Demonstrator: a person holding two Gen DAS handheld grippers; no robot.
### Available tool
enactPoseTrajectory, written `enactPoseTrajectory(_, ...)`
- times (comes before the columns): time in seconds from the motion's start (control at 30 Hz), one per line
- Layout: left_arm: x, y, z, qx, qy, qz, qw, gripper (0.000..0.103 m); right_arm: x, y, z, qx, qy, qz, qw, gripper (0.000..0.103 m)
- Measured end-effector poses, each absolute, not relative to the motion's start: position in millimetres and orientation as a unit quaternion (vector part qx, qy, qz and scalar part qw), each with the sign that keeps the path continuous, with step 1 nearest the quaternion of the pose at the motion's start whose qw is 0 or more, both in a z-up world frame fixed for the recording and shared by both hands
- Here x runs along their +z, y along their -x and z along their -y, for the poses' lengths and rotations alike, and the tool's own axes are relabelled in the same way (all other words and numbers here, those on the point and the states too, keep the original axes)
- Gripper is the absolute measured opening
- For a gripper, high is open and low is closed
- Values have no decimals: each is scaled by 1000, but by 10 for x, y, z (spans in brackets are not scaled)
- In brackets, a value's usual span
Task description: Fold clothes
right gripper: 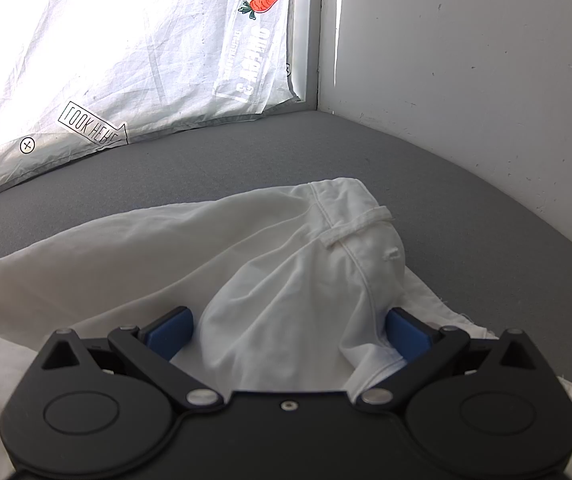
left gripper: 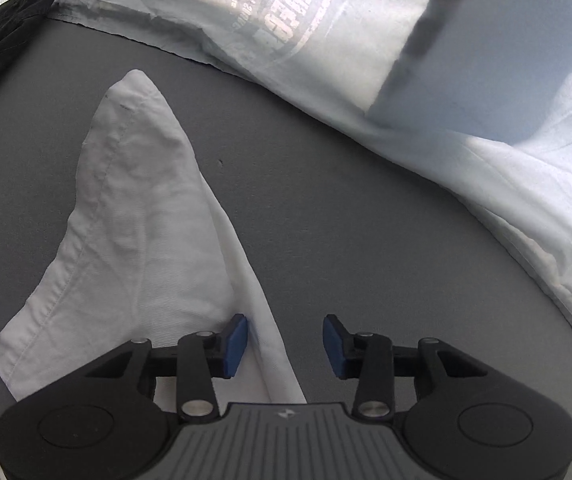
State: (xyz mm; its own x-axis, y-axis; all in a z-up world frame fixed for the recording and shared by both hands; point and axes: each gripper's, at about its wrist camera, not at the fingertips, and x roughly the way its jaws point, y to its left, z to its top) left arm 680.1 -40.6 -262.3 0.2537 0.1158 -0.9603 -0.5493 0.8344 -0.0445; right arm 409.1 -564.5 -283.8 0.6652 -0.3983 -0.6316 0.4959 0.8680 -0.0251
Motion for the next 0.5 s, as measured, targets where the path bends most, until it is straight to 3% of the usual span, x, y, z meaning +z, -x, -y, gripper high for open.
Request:
enactPoseTrajectory(0.03,-2643,-6794,425,222,169,-573,770,4,-2837,-4091,5645,-246,-75,-327,909,103)
enactPoseTrajectory(0.23,-2445,-6497,217,199,251,-512,797,2,-2836,-4089,5643,-246,-76,-327,909,103)
enactPoseTrajectory(0.5,-1269,-5968,250,111,307,-380,866,2,-2823,-4086,5649,-245,-80,-326,910,103)
